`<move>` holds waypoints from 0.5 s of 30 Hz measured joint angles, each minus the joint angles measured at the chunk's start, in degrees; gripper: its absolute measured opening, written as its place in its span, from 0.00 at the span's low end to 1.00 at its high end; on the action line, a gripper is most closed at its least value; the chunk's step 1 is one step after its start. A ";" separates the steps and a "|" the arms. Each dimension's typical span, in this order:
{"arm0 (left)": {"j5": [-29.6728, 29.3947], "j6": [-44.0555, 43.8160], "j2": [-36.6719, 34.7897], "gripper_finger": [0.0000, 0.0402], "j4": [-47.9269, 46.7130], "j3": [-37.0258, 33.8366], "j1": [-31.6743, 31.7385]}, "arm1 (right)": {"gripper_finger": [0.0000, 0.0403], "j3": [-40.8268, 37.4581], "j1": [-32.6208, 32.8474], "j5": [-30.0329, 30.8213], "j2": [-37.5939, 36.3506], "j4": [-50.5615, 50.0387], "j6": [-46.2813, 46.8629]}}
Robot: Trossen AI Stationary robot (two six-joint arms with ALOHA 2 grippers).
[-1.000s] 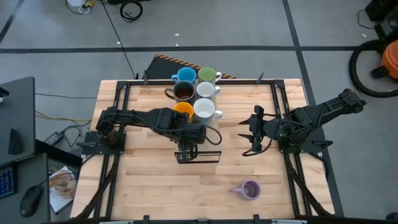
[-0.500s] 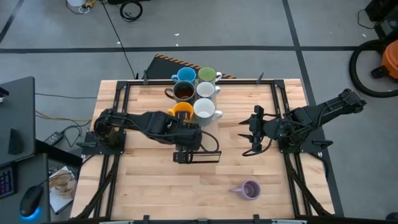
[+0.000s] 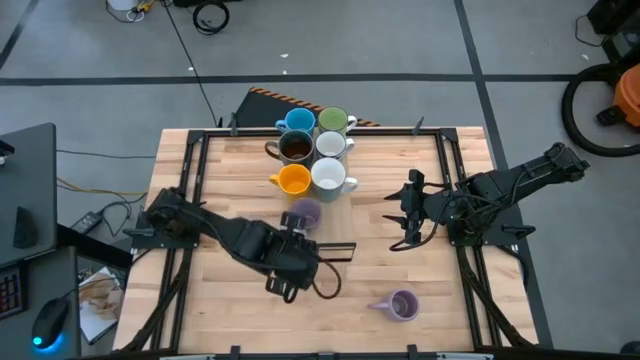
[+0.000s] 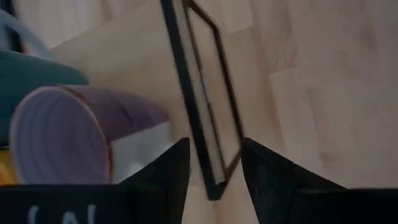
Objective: Place coffee mugs
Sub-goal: Put the violet mug on the shelf
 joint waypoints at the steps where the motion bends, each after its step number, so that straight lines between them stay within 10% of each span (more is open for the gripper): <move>1: -1.17 0.20 0.00 0.37 0.12 -0.40 -0.58 | 0.56 0.00 0.00 0.00 0.00 -0.01 -0.06; 15: -2.19 -8.34 0.02 0.36 -0.65 -7.41 -0.02 | 0.56 0.00 0.00 0.00 0.00 0.86 -1.10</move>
